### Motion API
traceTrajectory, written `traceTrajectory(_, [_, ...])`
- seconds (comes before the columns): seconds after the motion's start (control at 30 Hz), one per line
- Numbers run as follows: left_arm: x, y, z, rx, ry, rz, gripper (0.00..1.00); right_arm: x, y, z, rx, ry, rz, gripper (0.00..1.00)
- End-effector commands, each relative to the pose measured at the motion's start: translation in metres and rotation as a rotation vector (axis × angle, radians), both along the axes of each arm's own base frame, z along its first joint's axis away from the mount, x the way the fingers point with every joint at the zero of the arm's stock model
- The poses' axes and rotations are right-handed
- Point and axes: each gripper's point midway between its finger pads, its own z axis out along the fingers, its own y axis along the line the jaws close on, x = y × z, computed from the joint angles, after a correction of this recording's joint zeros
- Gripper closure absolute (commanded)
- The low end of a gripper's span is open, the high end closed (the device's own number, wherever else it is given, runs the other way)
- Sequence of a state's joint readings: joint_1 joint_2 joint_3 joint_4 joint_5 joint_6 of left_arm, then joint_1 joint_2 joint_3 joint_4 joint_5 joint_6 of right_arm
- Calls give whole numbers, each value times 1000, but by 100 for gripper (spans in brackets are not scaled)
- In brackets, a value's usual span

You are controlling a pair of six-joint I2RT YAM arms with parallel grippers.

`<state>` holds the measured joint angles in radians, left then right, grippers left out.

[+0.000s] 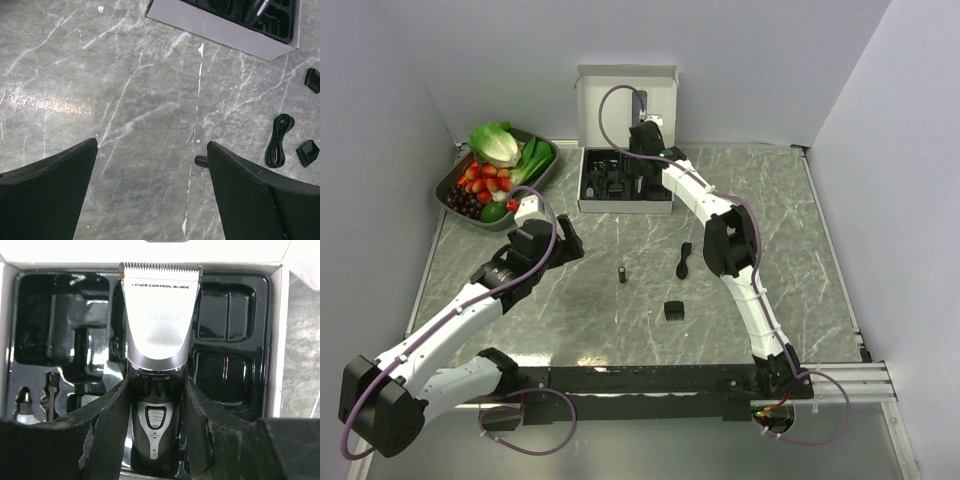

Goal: Sort the hair-cutting tools

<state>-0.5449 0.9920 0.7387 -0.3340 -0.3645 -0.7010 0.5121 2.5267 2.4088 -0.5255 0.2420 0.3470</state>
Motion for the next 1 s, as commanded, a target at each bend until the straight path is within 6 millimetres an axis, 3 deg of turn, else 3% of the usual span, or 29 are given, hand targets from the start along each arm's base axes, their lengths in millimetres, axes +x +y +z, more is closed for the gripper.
traceTrajectory(0.0, [6,-4,19,-38,-61,2,3,7,6,28,3,-70,2,100])
traceTrajectory(0.57, [-9,-9,26,-121,-86,-21,3,-36,-2,-19,-52,156,60,100])
traceTrajectory(0.7, [-11,-12,28,-126,-90,-29,2,-38,-1,-22,-55,169,65,76])
traceTrajectory(0.97, [-8,-13,26,-102,-84,-26,2,-33,-1,-6,-56,125,66,48])
